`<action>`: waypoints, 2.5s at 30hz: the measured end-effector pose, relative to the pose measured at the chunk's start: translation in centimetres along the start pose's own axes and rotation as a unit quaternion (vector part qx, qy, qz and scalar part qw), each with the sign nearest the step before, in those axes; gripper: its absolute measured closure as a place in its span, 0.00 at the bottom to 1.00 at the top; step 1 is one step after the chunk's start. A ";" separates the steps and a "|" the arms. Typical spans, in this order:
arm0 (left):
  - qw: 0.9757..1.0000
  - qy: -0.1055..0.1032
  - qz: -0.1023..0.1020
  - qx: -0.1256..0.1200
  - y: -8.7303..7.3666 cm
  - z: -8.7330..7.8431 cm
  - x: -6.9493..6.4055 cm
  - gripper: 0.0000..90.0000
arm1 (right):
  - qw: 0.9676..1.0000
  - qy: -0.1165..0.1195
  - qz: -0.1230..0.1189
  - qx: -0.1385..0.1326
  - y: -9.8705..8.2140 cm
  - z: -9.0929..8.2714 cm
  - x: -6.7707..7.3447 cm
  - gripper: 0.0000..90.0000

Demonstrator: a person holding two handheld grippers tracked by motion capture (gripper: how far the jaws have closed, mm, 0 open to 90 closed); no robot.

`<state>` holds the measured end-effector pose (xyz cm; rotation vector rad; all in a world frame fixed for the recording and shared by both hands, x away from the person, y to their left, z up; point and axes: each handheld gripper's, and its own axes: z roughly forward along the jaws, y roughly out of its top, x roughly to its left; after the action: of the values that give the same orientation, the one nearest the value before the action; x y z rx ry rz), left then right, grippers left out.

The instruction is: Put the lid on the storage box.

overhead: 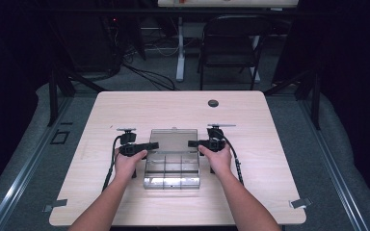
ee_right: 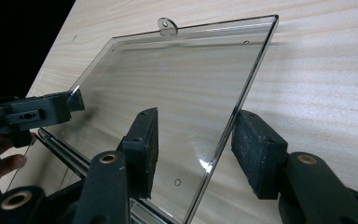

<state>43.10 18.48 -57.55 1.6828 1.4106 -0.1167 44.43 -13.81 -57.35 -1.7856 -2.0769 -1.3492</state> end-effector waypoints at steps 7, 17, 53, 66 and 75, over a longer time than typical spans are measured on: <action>1.000 -0.003 -0.016 0.004 0.0 0.0 0.0 0.57 | 1.000 0.001 0.010 0.007 0.0 0.0 -0.1 0.57; 1.000 -0.005 -0.029 0.006 -0.1 0.1 0.1 0.57 | 1.000 -0.001 0.019 0.012 0.0 0.1 -0.2 0.57; 1.000 0.001 0.025 -0.012 0.4 -3.0 -1.3 0.59 | 0.998 -0.029 -0.060 -0.016 0.4 -3.6 1.0 0.59; 0.997 0.004 0.075 -0.026 -0.3 -5.0 -2.8 0.62 | 0.988 -0.048 -0.143 -0.023 -0.5 -6.0 2.6 0.63; 0.995 -0.003 0.095 -0.032 -1.2 -6.0 -3.5 0.62 | 0.977 -0.082 -0.195 -0.016 -2.3 -6.7 2.9 0.70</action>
<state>38.18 19.81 -52.68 1.7520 1.2290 0.0308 38.51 -15.80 -52.88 -1.6054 -2.6172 -1.3621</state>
